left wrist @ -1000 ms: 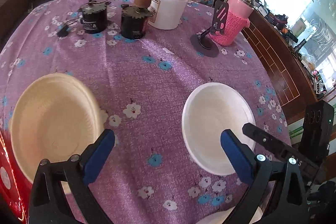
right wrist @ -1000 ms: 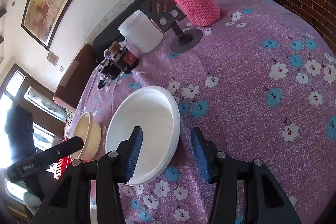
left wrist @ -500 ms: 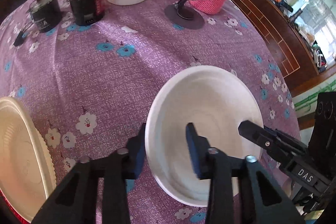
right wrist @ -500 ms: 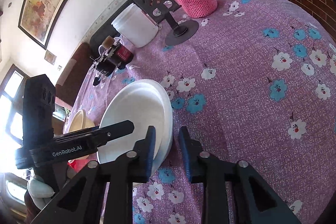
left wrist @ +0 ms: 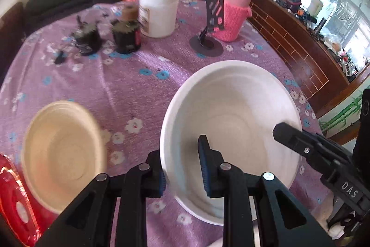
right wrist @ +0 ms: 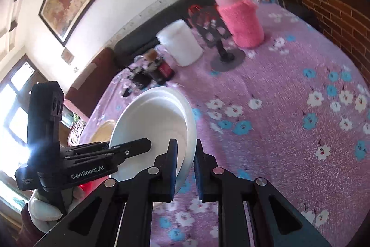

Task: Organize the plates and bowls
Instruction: 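Carry the white bowl with both grippers and lower it onto the red plates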

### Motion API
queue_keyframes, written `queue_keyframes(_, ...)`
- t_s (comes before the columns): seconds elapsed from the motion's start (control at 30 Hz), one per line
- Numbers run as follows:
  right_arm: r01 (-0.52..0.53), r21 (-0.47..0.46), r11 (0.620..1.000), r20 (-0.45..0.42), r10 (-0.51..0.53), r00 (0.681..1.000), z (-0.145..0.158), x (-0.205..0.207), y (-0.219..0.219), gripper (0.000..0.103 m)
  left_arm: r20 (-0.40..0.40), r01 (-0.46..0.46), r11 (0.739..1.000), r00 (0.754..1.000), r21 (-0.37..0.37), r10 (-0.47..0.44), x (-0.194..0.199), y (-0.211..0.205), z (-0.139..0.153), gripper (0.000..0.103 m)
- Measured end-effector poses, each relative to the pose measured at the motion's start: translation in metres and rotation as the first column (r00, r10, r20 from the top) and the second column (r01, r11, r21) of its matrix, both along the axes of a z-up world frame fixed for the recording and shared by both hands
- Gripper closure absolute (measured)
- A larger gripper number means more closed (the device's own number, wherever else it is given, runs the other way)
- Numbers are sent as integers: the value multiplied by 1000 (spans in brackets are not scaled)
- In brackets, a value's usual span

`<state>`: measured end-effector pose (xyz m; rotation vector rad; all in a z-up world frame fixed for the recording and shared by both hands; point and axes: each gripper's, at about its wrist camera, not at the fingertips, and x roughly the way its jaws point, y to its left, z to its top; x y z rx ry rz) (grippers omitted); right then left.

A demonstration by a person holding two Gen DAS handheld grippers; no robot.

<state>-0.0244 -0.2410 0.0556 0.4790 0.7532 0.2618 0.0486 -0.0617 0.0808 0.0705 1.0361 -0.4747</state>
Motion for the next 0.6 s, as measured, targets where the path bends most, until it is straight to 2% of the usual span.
queue_keyframes(0.17, -76, -71, 995, 45, 79, 996, 39, -12, 50, 88, 73, -60, 997, 995, -54, 64, -32, 57, 39, 80)
queue_keyframes(0.3, -127, -161, 979, 77, 140, 987, 64, -16, 101, 88, 101, -126, 988, 986, -84, 134, -47, 105, 55, 80)
queue_keyframes(0.43, -183, -238, 954, 90, 209, 974, 84, -20, 153, 88, 127, -193, 973, 970, -126, 209, -57, 152, 62, 80)
queue_keyframes(0.6, -256, -305, 917, 91, 295, 951, 95, -25, 216, 88, 110, -283, 942, 946, -178, 305, -70, 217, 60, 80)
